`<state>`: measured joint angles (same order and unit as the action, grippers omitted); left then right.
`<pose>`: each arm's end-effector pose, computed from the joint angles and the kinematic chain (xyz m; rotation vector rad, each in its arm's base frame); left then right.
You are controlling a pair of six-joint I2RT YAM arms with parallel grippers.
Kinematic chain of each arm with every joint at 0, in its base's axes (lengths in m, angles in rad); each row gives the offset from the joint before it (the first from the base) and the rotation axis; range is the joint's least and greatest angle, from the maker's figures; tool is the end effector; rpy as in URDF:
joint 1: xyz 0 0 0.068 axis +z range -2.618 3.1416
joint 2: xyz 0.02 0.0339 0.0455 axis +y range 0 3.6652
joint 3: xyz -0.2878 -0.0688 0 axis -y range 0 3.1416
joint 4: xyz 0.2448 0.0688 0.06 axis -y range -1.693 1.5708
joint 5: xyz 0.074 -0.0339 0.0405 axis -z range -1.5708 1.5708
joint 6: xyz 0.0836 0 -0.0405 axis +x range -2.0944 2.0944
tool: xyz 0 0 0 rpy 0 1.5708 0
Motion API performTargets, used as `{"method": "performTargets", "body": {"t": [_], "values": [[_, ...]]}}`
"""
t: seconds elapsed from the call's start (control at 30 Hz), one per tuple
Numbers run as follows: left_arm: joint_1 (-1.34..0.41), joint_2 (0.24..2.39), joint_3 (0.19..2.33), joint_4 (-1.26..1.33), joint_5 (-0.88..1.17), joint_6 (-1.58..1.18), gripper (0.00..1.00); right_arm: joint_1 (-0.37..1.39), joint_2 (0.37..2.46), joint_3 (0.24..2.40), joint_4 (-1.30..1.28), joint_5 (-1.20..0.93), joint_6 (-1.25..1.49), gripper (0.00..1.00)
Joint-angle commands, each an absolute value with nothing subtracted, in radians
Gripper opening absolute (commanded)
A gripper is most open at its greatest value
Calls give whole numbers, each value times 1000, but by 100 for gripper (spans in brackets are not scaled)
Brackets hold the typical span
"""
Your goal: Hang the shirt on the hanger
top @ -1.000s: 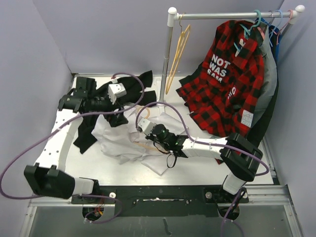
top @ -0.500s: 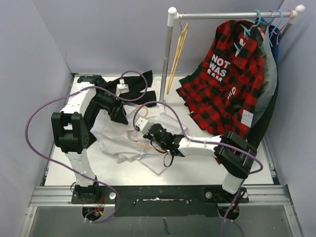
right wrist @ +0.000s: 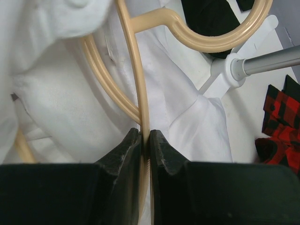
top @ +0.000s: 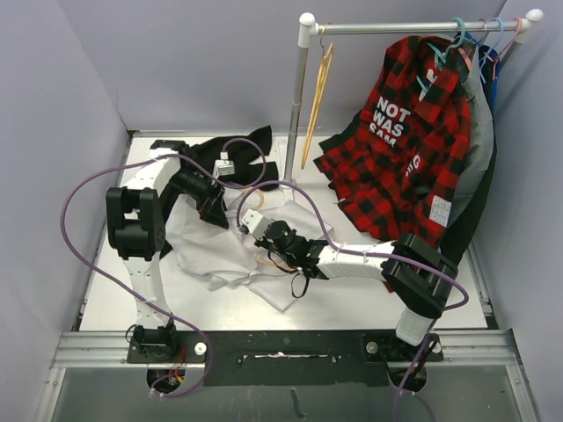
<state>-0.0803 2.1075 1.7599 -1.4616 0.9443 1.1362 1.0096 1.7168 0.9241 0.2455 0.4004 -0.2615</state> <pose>0.3820 -0.0987 0.2143 1.3347 2.1908 -1.2841 0.2433 0.3259 0.1874 -1.0326 1.7948 0.0337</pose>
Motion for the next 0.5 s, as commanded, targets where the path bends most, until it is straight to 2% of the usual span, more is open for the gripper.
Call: {"method": "performTargets", "body": {"t": [0.0,0.13,0.3,0.47], "values": [[-89,2053,1731,-1332,873,1060,98,1015,1712,959,349,430,-253,0],[-84,2054,1725,-1261,842,1016,98,1017,1710,956,350,431,-255,0],[-99,2021,1738,-1294,882,1035,98,1017,1706,951,352,441,-260,0],[-118,1922,1651,-1267,901,1015,95,1017,1706,943,361,458,-264,0]]}}
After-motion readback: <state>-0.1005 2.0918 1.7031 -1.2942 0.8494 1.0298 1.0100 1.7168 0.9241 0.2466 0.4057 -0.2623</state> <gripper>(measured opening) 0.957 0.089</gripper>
